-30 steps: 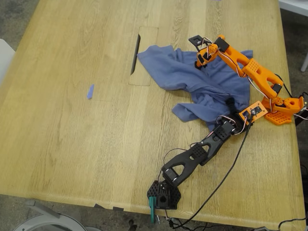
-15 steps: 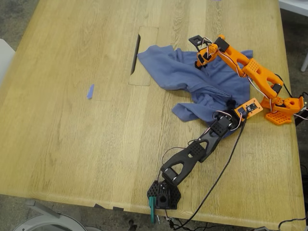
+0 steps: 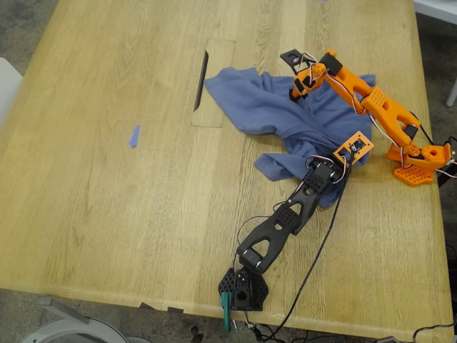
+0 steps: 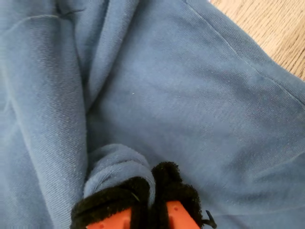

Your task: Fold a T-shirt

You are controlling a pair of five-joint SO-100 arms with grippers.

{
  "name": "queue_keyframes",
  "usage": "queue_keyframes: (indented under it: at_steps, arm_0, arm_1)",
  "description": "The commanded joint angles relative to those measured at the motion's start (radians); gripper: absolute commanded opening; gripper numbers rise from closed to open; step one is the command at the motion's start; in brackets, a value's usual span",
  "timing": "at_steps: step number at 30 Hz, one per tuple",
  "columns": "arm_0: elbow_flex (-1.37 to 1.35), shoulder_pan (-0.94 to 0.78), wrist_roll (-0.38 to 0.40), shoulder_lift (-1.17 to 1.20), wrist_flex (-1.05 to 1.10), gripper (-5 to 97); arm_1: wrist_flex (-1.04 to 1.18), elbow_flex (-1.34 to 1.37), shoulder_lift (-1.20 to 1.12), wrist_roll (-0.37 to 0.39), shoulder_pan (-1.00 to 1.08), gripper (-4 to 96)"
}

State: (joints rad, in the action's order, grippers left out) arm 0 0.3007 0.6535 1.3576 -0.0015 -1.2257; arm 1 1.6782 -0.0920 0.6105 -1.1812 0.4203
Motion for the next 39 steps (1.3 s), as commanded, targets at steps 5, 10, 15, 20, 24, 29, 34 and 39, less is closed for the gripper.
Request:
queue_keyframes:
  at_steps: [5,10,15,20,24,29,34,39]
  arm_0:
    - [0.029,-0.08,0.026,0.098,-0.112,0]
    - [0.028,-0.13,0.026,0.195,-0.19,0]
    - [0.026,-0.178,0.025,0.291,-0.252,0]
    - [0.026,-0.186,0.023,0.38,-0.31,0]
    - [0.026,-0.193,0.025,0.449,-0.348,0]
    - [0.026,-0.207,0.023,0.534,-0.379,0]
    - [0.026,-0.224,0.021,0.624,-0.416,0]
    - [0.026,-0.252,0.017,0.736,-0.449,0]
  arm_1:
    - [0.006,-0.049,0.158,-0.002,-0.014,-0.1]
    - [0.008,-0.049,0.196,-0.002,-0.026,-0.2]
    - [0.008,-0.049,0.227,-0.006,-0.038,-0.2]
    - [0.006,-0.049,0.27,-0.012,-0.055,-0.2]
    - [0.005,-0.049,0.313,-0.014,-0.072,-0.2]
    - [-0.006,-0.049,0.362,-0.015,-0.087,-0.2]
    - [-0.046,-0.049,0.411,-0.02,-0.1,-0.2]
    - [-0.089,-0.049,0.477,-0.026,-0.114,-0.2]
